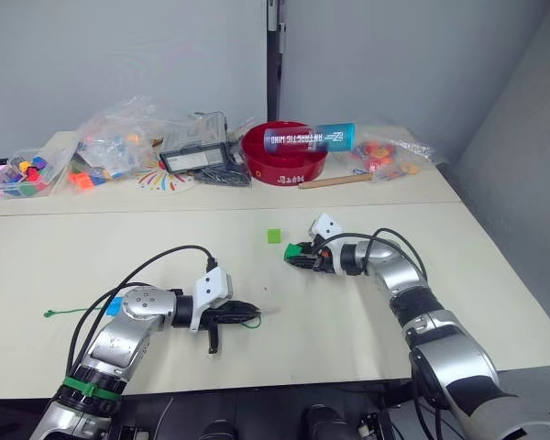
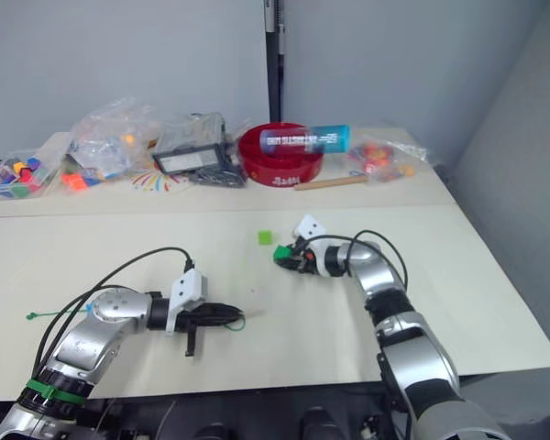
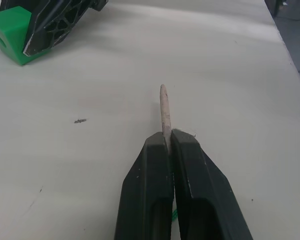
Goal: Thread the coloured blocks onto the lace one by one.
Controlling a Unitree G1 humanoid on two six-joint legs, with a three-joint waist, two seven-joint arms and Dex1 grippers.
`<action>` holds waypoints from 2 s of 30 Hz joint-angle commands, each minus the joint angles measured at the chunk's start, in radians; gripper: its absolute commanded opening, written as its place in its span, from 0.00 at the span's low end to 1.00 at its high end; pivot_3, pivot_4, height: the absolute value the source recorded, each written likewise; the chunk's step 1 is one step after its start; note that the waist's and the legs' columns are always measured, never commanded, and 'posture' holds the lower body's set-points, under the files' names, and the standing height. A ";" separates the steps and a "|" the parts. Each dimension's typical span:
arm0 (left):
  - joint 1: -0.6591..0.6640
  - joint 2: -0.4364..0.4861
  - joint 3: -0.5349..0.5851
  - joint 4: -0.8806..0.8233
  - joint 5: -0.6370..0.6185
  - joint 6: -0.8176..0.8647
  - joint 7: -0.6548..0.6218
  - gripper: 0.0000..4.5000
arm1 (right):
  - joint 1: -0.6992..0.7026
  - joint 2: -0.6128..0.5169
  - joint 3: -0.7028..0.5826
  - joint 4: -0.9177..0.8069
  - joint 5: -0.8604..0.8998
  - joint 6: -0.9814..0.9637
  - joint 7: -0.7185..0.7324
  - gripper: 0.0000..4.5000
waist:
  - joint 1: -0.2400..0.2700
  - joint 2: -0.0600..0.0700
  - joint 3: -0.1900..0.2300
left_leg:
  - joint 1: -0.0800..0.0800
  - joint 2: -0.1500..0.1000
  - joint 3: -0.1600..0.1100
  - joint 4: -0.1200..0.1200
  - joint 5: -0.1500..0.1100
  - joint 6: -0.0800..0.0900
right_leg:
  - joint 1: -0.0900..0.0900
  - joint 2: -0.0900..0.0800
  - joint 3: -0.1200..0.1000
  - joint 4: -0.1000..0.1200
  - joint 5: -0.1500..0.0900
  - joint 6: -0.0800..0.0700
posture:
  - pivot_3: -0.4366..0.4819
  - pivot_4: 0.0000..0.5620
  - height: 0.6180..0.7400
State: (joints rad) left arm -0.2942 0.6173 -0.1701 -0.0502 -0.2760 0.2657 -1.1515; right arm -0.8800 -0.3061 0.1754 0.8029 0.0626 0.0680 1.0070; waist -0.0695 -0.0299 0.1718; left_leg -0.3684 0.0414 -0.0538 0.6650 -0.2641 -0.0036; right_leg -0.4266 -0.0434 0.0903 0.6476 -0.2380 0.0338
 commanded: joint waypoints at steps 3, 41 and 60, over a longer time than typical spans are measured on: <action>0.008 0.009 0.023 -0.036 -0.019 0.002 0.008 0.00 | 0.116 -0.080 -0.033 -0.376 0.092 0.091 0.105 0.26 | 0.003 0.000 0.000 | 0.000 0.000 0.000 0.000 0.000 0.000 | 0.000 0.000 0.000 0.000 0.000 0.000 | 0.48 0.27 0.92; -0.069 0.027 -0.090 -0.211 0.093 0.182 0.082 0.00 | 0.488 -0.248 0.152 -0.812 0.066 0.148 0.152 0.26 | 0.025 0.001 0.000 | 0.000 -0.001 0.000 0.000 0.000 0.000 | 0.002 0.000 -0.001 -0.002 0.000 0.001 | 0.48 0.27 0.92; -0.079 0.030 -0.114 -0.243 0.088 0.215 0.052 0.00 | 0.485 -0.248 0.152 -0.822 0.062 0.157 0.145 0.26 | 0.025 0.001 0.000 | 0.000 0.000 0.000 0.000 0.000 0.000 | 0.002 0.000 -0.001 -0.002 0.000 0.001 | 0.48 0.27 0.92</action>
State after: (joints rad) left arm -0.3538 0.6446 -0.2871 -0.2542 -0.1698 0.4830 -1.0940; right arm -0.3975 -0.5427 0.3143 -0.0084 0.1388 0.2210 1.1501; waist -0.0450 -0.0293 0.1722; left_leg -0.3681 0.0409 -0.0543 0.6649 -0.2640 -0.0039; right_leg -0.4249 -0.0436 0.0890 0.6453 -0.2381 0.0344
